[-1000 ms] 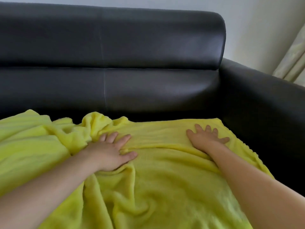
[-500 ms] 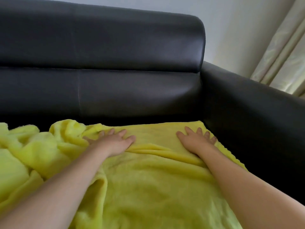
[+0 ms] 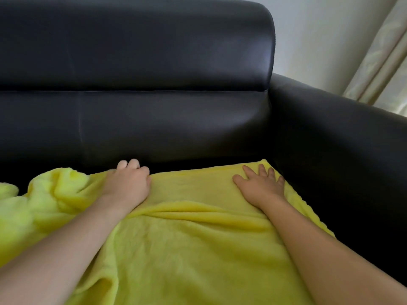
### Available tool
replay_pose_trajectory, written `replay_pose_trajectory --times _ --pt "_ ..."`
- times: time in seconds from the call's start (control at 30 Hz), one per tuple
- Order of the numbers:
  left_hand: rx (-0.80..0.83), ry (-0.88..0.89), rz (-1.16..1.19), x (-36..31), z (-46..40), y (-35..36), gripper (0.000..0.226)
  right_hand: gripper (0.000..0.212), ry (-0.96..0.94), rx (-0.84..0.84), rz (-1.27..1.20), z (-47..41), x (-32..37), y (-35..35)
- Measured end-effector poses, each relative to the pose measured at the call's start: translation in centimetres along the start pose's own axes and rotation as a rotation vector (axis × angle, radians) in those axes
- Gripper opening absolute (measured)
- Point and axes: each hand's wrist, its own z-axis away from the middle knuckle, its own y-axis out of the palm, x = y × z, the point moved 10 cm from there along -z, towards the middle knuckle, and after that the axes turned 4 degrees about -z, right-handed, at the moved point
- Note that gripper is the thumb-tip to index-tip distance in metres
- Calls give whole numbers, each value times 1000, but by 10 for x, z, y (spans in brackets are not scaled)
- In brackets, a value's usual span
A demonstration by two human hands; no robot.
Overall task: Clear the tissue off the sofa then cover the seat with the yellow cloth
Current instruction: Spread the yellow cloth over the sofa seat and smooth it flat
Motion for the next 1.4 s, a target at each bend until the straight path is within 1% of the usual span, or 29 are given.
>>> replay_pose_trajectory --times 0.03,0.07,0.13,0.23,0.33,0.4,0.47,0.5,0.53,0.6,0.63,0.67,0.7,0.77,0.87,1.0,1.1,1.17,1.23,1.3,1.4 --pt "-81 60 -119 -11 -5 -11 31 68 -5 -11 -6 -1 0 0" --pt "-120 113 -217 -21 -11 -18 30 68 -8 -26 -15 -1 0 -1" --pt "-131 144 -326 -31 -20 -26 31 68 -12 -65 -24 -3 0 -3" --pt "-160 101 -330 -35 -24 -24 29 68 -10 -122 -29 -10 -2 -6" --pt "-125 91 -315 -36 -25 -17 29 67 7 -150 -42 -19 -4 -8" --pt "-66 87 -331 -39 -27 -21 31 67 22 -173 -43 -23 -4 -10" --pt "34 43 -282 -45 -27 -28 33 68 37 -209 -48 -24 -6 -12" --pt "44 36 -210 -53 -26 -36 32 68 47 -228 -61 -24 -7 -14" --pt "8 59 -97 -65 -26 -45 29 68 53 -238 -73 -24 -8 -14" --pt "-54 188 233 -97 -18 -52 28 67 60 -231 -79 -26 -8 -13" --pt "-6 280 381 -114 -12 -45 33 66 64 -218 -76 -27 -8 -13" --pt "95 362 449 -129 -5 -31 38 66 67 -200 -75 -28 -9 -12" --pt "192 407 442 -139 2 -16 44 64 72 -182 -75 -30 -9 -12" --pt "270 387 405 -138 4 2 51 61 83 -152 -89 -35 -10 -11" --pt "276 341 349 -132 -1 7 54 57 108 -155 -109 -43 -8 -14" --pt "289 308 309 -135 -3 15 57 44 134 -270 -149 -46 -10 -23" --pt "256 283 316 -133 -6 21 59 34 107 -327 -271 -41 -10 -29" --pt "239 275 316 -134 -5 23 60 35 44 -353 -312 -31 -3 -39" --pt "234 264 325 -133 -4 24 60 40 -66 -374 -193 -12 17 -52" --pt "225 256 325 -134 -5 22 60 40 -162 -343 -44 12 37 -60" --pt "248 252 316 -135 -7 22 60 34 -161 -213 19 62 47 -60"
